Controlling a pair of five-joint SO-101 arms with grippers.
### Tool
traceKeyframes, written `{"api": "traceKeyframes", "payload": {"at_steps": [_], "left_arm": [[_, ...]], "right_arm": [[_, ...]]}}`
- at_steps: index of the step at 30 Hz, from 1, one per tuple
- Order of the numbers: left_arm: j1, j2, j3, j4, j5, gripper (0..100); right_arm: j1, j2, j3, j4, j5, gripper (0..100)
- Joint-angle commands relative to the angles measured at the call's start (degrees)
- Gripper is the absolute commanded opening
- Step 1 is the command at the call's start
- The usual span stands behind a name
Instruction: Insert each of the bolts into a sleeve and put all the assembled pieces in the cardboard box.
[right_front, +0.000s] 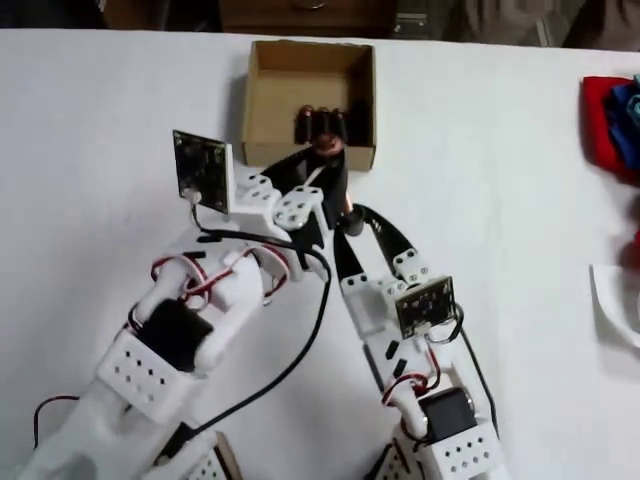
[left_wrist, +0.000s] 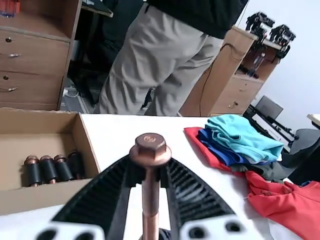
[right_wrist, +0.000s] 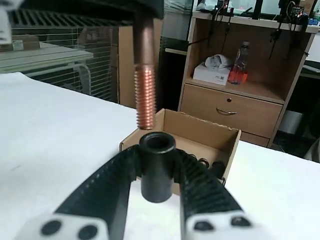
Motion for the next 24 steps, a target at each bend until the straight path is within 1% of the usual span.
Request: {"api": "traceKeyframes", "payload": {"at_steps": [1,8,12,14,17,24], "left_arm": [[0.5,0.0,0.8,-0.4,0.3,3],[0.5,0.0,2.1,-0.4,-0.1,3],[0.5,0.1,1.7,-0.4,0.1,3],[0.5,0.1,1.7,-1.8,0.2,3],[0.5,0.2,1.7,-3.7,0.0,3],[0.5,0.2,1.5,-3.6,-0.1,3]], "right_arm": [[0.5,0.0,0.6,0.0,0.2,2.1],[0.5,0.0,0.6,0.0,-0.2,2.1],[0.5,0.0,0.6,0.0,-5.1,2.1],[0.5,0.0,0.6,0.0,-6.3,2.1],[0.6,0.0,0.6,0.1,-6.3,2.1],[0.6,0.0,0.6,0.1,-6.2,2.1]]}}
